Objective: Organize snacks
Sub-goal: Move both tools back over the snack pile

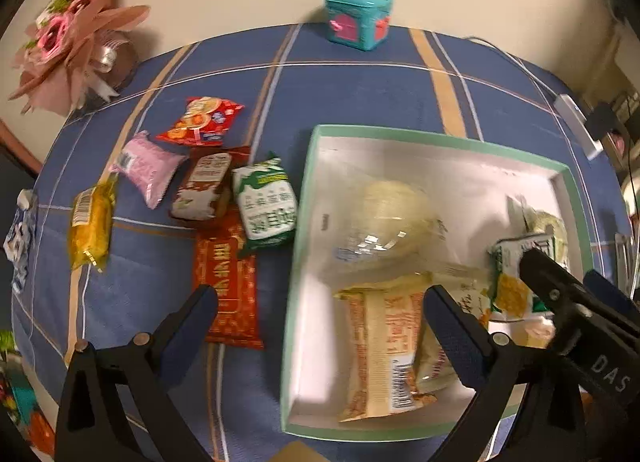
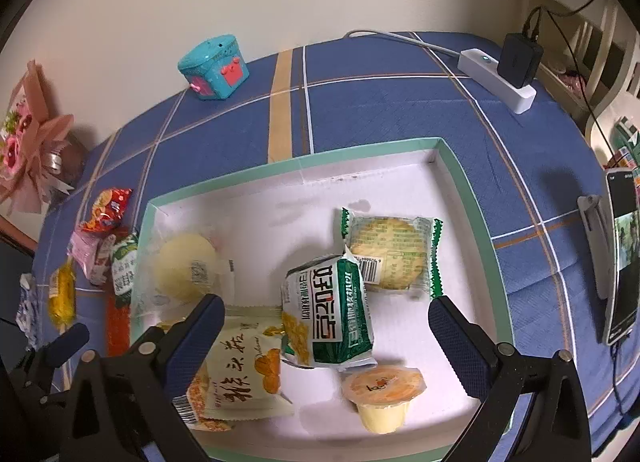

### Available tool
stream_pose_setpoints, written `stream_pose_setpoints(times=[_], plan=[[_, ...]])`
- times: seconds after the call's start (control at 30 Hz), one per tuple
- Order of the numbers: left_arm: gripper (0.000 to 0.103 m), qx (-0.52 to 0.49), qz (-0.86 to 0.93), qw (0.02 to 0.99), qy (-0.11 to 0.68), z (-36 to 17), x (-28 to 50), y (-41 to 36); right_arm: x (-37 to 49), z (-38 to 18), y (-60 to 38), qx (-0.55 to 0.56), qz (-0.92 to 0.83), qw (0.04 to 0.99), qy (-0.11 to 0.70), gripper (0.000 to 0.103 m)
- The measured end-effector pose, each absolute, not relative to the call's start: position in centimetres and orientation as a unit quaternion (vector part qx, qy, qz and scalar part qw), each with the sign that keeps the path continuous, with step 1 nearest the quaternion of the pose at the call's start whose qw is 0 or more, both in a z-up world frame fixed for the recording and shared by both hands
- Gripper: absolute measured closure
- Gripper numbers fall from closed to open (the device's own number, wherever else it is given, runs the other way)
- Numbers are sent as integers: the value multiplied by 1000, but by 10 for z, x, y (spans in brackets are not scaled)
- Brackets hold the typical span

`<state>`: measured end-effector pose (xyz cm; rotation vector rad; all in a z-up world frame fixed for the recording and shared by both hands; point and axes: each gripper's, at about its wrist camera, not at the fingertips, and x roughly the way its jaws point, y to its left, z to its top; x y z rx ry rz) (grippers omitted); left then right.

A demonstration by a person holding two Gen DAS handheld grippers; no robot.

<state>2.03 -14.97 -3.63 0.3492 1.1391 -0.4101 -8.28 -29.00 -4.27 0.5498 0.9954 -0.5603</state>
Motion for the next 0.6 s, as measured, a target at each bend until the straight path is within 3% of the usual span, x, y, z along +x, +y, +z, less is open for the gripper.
stream_pose_setpoints(times=[0.6], plan=[[0, 64, -64, 828, 553, -32, 83, -55, -66, -32, -264, 247, -246, 816, 461, 0]])
